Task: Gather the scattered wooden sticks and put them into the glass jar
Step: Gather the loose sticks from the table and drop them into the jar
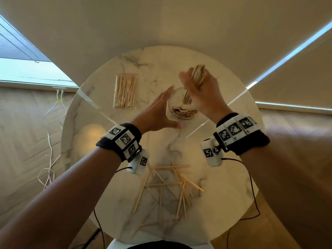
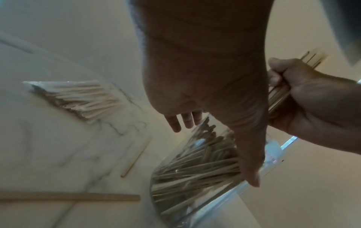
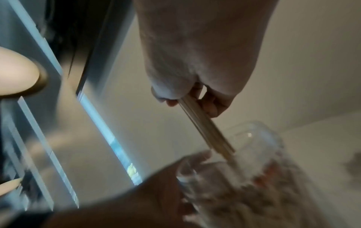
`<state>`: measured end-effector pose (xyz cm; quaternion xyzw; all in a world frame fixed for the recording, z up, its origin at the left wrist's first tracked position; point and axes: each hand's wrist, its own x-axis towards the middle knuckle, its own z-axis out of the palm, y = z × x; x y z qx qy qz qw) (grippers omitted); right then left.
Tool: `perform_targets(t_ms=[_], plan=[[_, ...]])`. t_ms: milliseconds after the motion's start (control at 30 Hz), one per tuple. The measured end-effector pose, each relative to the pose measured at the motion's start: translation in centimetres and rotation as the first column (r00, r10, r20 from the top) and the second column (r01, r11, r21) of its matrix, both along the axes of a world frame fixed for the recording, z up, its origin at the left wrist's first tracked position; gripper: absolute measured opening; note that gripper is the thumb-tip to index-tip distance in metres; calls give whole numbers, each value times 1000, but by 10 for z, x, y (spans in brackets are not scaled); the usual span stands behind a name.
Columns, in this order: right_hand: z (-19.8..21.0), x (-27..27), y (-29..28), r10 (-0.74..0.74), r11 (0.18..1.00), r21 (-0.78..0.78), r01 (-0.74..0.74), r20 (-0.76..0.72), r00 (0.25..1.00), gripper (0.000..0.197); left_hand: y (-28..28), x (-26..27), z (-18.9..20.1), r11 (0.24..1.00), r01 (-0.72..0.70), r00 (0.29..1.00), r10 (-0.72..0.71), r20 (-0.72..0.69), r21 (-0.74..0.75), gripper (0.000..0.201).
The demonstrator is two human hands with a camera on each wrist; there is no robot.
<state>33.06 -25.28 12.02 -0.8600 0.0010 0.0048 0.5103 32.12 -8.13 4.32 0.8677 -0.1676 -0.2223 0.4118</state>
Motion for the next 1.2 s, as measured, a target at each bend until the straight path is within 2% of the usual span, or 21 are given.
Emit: perform_targets(t_ms=[67, 133, 167, 200, 300, 433, 467, 533, 633, 733, 800, 867, 1000, 1067, 1133, 1167, 1200], plan=[[-15, 1, -5, 223, 959, -158, -234, -85, 971, 35, 0, 2, -3, 997, -21, 999, 24, 38, -81, 114], [-16, 3, -15, 506, 807, -280, -521, -128, 853, 19, 1, 3, -5, 985, -24, 997, 35, 64, -172, 101], [-13, 5, -21, 579, 748, -292, -596, -153, 801, 14, 2, 4, -7, 979, -18, 996, 35, 81, -202, 97], [-8, 8, -25, 585, 732, -298, -612, -184, 790, 15, 3, 4, -9, 977, -14, 995, 34, 92, -213, 94], [-6, 18, -28, 472, 771, -347, -533, -250, 845, 27, 6, 4, -15, 982, -30, 998, 41, 50, -187, 98], [-14, 24, -8, 522, 621, -461, -634, -361, 773, 33, 8, 2, -26, 981, -54, 998, 59, 21, -186, 107], [-9, 26, -9, 497, 617, -480, -623, -376, 782, 39, 8, 2, -26, 979, -60, 998, 65, 20, -194, 106], [6, 27, -16, 447, 664, -470, -581, -374, 813, 47, 9, 2, -27, 975, -66, 997, 72, 21, -210, 104], [20, 17, -19, 464, 707, -428, -563, -320, 826, 32, 9, 2, -31, 973, -63, 997, 72, 34, -222, 103], [4, 8, -12, 495, 641, -513, -570, -291, 819, 19, 9, 2, -33, 974, -66, 996, 76, 36, -215, 106], [-7, 12, -14, 417, 623, -601, -501, -286, 863, 19, 9, 2, -32, 976, -68, 996, 77, 37, -208, 107], [-7, 14, -15, 390, 639, -621, -453, -246, 887, 22, 10, 1, -33, 977, -59, 997, 70, 43, -205, 106], [-2, 7, -4, 481, 718, -458, -524, -218, 849, 17, 11, 2, -34, 977, -57, 997, 67, 44, -206, 103], [-3, 5, -2, 497, 678, -489, -548, -244, 833, 19, 10, 2, -35, 978, -52, 997, 63, 51, -202, 103], [-8, 6, -8, 493, 584, -570, -578, -316, 810, 26, 10, 2, -35, 980, -62, 996, 74, 59, -192, 104], [-9, 5, -10, 489, 580, -576, -576, -319, 812, 28, 10, 2, -34, 983, -60, 995, 72, 69, -174, 105], [-9, 2, -12, 497, 614, -558, -559, -277, 822, 28, 12, 1, -34, 988, -51, 994, 64, 85, -146, 105]])
